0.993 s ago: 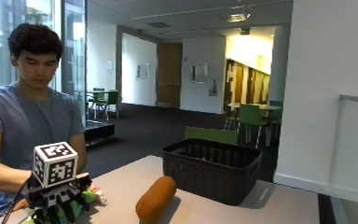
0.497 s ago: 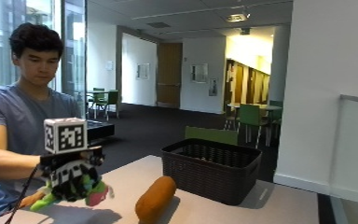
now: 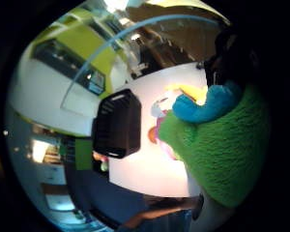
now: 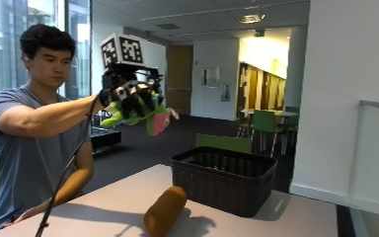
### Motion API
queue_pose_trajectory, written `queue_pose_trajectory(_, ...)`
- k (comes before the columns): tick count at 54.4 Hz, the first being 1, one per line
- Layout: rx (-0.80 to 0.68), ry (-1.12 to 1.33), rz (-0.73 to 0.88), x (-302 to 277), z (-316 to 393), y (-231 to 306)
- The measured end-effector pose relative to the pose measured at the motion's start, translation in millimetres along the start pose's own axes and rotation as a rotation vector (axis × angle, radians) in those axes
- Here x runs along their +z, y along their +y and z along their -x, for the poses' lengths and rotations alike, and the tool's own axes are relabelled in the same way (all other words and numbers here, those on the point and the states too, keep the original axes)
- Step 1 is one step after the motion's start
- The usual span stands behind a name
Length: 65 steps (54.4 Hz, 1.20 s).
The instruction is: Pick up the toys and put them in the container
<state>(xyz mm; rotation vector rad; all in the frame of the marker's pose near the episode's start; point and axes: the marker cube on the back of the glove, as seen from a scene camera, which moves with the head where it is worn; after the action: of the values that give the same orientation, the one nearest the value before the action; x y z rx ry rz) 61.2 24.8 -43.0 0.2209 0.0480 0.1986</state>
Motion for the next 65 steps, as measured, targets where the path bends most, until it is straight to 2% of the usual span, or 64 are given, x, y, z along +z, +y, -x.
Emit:
queue_pose_trajectory(18,-0.136,-0.069,-0.089,-51,151,-42)
queue_pose_trajectory(32,-0.274,-0.121,-0.06,-31,266,-40)
queue_pose_trajectory(39,-0.289,-0.173,-0.041,-15,301,-32)
queue_pose_trajectory(44,-0.275,-0.176,0.075,10,310,-32)
queue_pose_trajectory(49,-0.324,-0.18,0.188,31,312,-31)
queue_pose_trajectory(52,-0.355,-0.175,0.197,35,313,-28)
queue_pose_trajectory(56,-0.481,-0.184,0.187,34,314,-20)
queue_pose_trajectory(60,-0.41,-0.143,0.177,32,309,-25)
queue_pose_trajectory(65,-0.498,-0.152,0.17,24,300,-23)
